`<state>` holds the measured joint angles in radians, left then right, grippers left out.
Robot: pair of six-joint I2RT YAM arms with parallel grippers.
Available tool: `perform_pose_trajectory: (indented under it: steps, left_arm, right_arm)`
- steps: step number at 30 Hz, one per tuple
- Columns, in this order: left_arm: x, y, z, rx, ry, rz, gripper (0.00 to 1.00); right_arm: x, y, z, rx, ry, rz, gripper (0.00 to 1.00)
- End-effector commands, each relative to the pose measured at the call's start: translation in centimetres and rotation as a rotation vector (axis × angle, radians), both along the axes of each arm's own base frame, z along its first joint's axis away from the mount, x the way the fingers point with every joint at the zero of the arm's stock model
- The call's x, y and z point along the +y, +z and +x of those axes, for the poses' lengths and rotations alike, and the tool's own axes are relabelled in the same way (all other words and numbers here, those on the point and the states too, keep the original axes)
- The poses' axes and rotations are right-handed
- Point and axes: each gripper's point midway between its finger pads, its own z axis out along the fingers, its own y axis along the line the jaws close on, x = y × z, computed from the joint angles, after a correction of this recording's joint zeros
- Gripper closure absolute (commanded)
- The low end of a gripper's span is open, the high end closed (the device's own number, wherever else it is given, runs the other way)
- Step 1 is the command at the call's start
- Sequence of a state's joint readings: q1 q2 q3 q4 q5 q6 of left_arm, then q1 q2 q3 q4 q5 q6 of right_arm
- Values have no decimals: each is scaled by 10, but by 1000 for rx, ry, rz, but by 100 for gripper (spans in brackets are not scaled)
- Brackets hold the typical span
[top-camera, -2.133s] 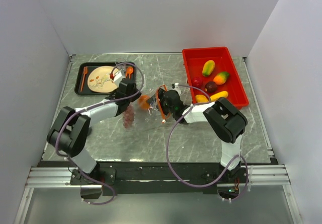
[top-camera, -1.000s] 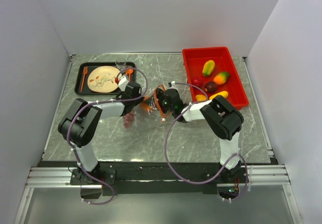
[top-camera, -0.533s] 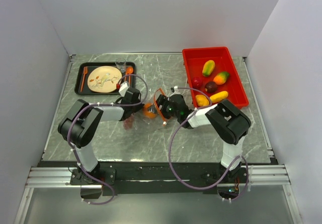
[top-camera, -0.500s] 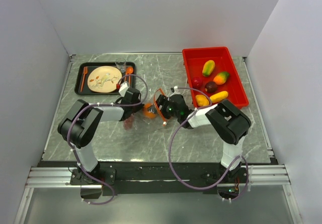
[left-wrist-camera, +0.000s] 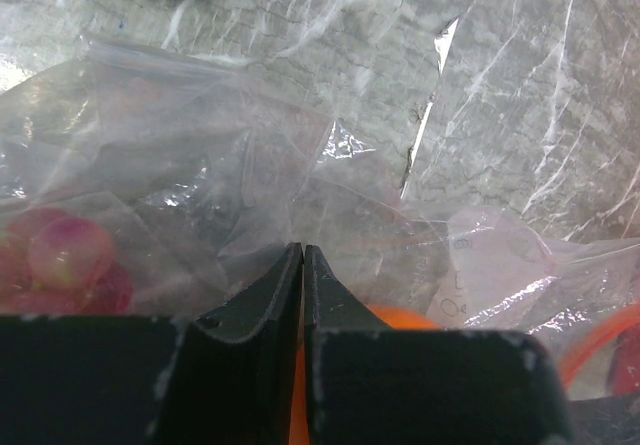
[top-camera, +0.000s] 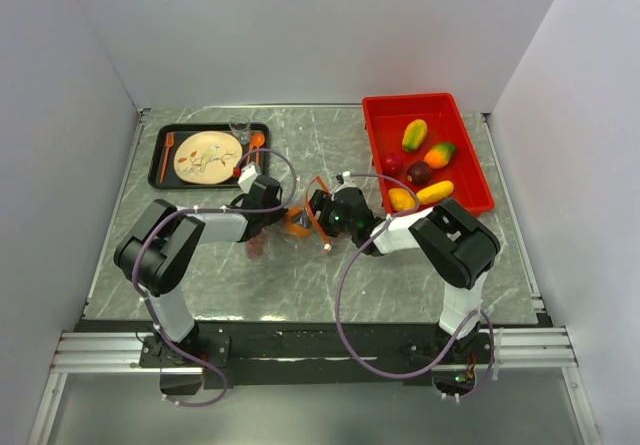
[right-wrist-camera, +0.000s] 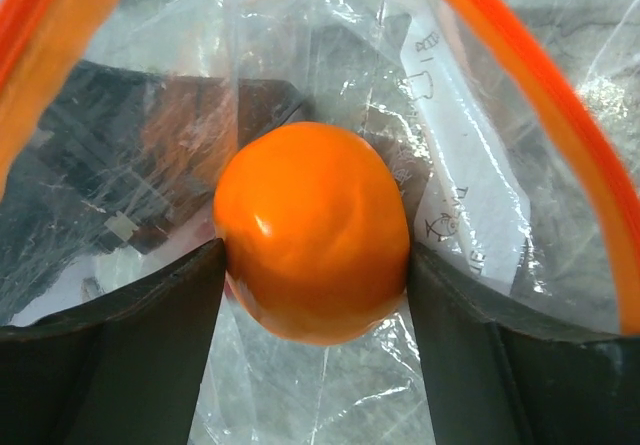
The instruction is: Open the zip-top bag and remove the fake food
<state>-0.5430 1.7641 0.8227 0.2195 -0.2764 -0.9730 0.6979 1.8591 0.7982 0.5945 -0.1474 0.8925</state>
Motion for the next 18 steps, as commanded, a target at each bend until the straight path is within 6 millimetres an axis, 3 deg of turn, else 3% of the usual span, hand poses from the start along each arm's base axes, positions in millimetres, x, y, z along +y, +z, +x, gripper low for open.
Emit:
perform_pose_trajectory:
  steps: [1, 3, 6, 14, 18]
  left_arm:
    - [-30, -10, -40, 90, -160, -13, 89]
    - [-26, -10, -39, 97, -143, 6, 88]
    - [-18, -12, -38, 111, -115, 41, 88]
    - [-3, -12, -36, 113, -58, 98, 87]
    - [2, -12, -32, 112, -43, 81, 87]
  right_arm:
    - [16, 23, 0, -70, 31, 33, 44]
    - [13, 30, 0, -80, 21, 31, 61]
    - [7, 37, -2, -92, 13, 16, 75]
    - [-7, 59, -8, -128, -2, -5, 79]
    - [-13, 59, -12, -117, -9, -39, 80]
